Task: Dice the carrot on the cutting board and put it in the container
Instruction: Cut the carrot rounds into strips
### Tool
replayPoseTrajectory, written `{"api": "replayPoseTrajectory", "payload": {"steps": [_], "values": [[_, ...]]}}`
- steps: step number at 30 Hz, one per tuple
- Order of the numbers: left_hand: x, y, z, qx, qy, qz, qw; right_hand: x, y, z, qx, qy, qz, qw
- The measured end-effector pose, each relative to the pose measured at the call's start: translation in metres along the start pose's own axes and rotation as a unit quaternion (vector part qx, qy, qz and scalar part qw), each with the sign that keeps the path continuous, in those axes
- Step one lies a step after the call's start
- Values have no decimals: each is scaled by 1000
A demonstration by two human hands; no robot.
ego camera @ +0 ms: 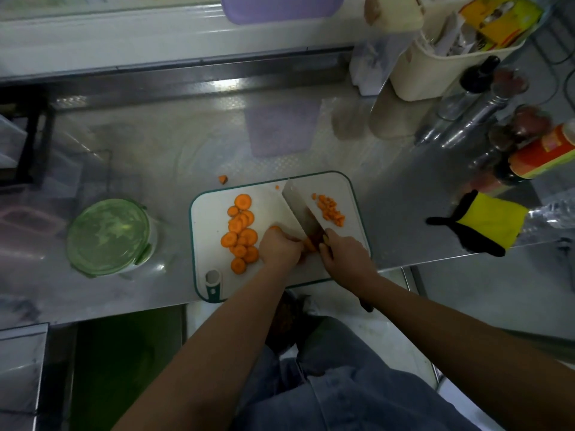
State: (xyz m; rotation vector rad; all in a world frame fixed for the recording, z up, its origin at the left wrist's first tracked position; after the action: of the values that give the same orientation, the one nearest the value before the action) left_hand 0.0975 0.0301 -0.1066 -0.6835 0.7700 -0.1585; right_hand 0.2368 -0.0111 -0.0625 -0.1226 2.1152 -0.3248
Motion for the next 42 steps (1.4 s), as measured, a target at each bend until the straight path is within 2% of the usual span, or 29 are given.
{"api": "replayPoseTrajectory", "payload": {"steps": [3,9,21,31,35,42], "values": [[0,-1,0,-5,-1,-9,1000,-9,-1,-2,-15,8,12,1000],[0,-2,-2,-13,-22,-12,1000,-6,-6,-9,-42,-21,-26,999],[2,2,-4,-13,-23,-7,1000,10,-3,-5,-14,-34,-39,999],[5,5,-7,-10,-12,2,1000,-3,0,8,-9,23,-29,999],[9,8,-11,-15,-10,4,1000,-13,-2,10,-15,13,12,1000],[17,13,-19,-10,-40,-22,999,-7,-3,13,-23,-12,12,1000]]}}
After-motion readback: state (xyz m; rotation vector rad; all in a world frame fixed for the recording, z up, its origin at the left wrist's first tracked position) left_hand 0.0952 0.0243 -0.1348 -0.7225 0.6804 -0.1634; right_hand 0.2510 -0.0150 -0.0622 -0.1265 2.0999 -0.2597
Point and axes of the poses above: each hand's wrist, its own y-axis towards the middle knuckle, its own x-axis out of the palm, z = x × y, the point moved 8 cm from there along y, towards the middle knuckle, and after that the axes turned 7 degrees about y, right-handed, at the moved point
